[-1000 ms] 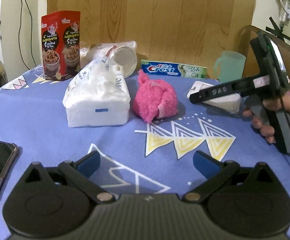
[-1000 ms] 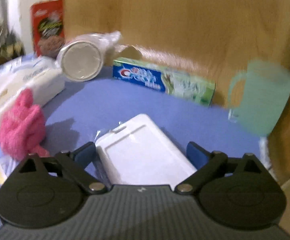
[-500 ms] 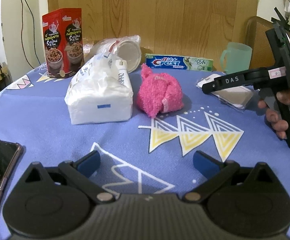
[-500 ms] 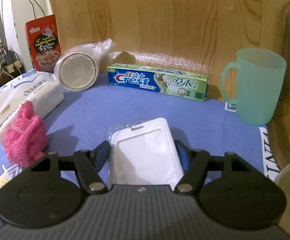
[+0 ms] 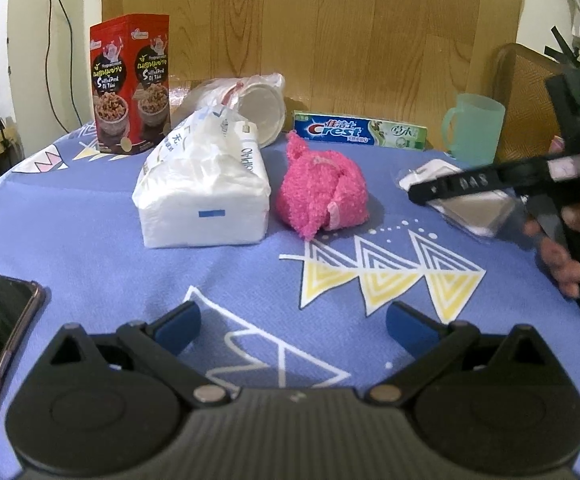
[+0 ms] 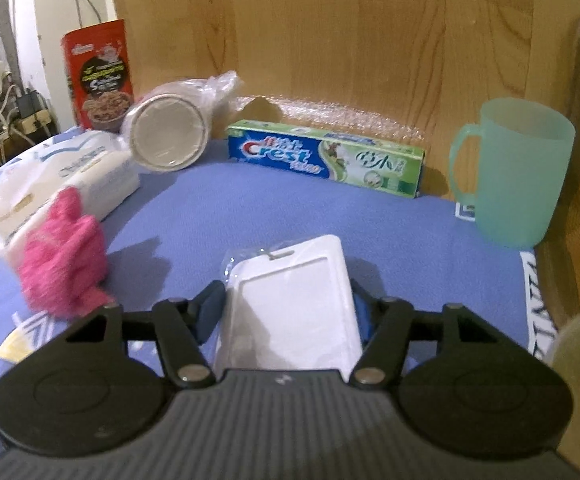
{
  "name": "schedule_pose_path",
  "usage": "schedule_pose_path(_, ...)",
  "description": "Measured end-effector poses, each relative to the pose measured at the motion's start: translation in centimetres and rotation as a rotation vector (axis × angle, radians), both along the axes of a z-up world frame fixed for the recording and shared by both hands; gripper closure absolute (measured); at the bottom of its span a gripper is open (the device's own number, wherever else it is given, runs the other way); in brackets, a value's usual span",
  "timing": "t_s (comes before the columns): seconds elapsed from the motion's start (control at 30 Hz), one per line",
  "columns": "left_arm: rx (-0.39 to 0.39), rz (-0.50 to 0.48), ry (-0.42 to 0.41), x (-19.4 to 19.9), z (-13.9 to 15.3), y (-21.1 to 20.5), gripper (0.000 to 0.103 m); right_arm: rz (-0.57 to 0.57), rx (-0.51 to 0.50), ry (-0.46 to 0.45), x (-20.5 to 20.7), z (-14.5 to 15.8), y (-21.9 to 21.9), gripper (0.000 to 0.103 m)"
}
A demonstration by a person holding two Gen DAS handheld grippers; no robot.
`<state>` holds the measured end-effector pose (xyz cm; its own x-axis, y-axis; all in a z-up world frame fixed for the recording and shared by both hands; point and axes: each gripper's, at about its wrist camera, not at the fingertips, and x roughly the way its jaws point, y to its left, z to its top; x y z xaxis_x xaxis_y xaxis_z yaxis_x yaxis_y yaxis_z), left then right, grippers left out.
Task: Organize soft objects
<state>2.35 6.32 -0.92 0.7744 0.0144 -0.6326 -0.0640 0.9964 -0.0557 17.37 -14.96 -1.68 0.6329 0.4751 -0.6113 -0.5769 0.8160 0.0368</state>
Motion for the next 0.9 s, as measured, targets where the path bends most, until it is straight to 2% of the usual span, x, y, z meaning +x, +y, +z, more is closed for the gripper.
schedule_pose_path(0.2, -0.008, -0.001, -0.003, -0.1, 0.0, 0.1, 0.000, 0.068, -0.033, -0.027, -4.1, 0.0, -0.3, 0.037)
schedule_pose_path(0.37, -0.024, -0.007, -0.008, -0.1, 0.0, 0.3, 0.000, 0.109, -0.026, 0.014, -6.5, 0.3, -0.8, 0.037)
schedule_pose_path(0.57, -0.034, -0.020, -0.015, -0.3, 0.1, 0.3, 0.000, 0.201, -0.016, 0.066, -11.7, 0.7, -1.5, 0.038)
schedule_pose_path(0.67, -0.070, -0.033, -0.027, -0.6, 0.1, 0.8, 0.000, 0.242, 0.014, 0.090, -14.5, 1.0, -2.3, 0.042)
schedule_pose_path(0.73, -0.103, -0.037, -0.035, -0.8, 0.2, 1.2, 0.000, 0.230, 0.040, 0.101, -15.8, 1.3, -3.3, 0.040)
schedule_pose_path(0.77, -0.118, -0.039, -0.037, -0.8, 0.2, 1.5, 0.000, 0.216, 0.045, 0.064, -16.7, 1.5, -3.9, 0.037)
schedule_pose_path(0.8, -0.133, -0.046, -0.039, -0.9, 0.2, 1.7, 0.000, 0.191, 0.034, 0.011, -17.7, 1.7, -4.6, 0.027)
schedule_pose_path(0.83, -0.150, -0.060, -0.042, -1.0, 0.3, 1.8, 0.001, 0.163, 0.018, -0.047, -18.8, 1.8, -5.2, 0.022)
schedule_pose_path(0.9, -0.199, -0.093, -0.047, -1.4, 0.5, 1.9, 0.004, 0.135, -0.004, -0.120, -20.6, 1.8, -6.2, 0.022)
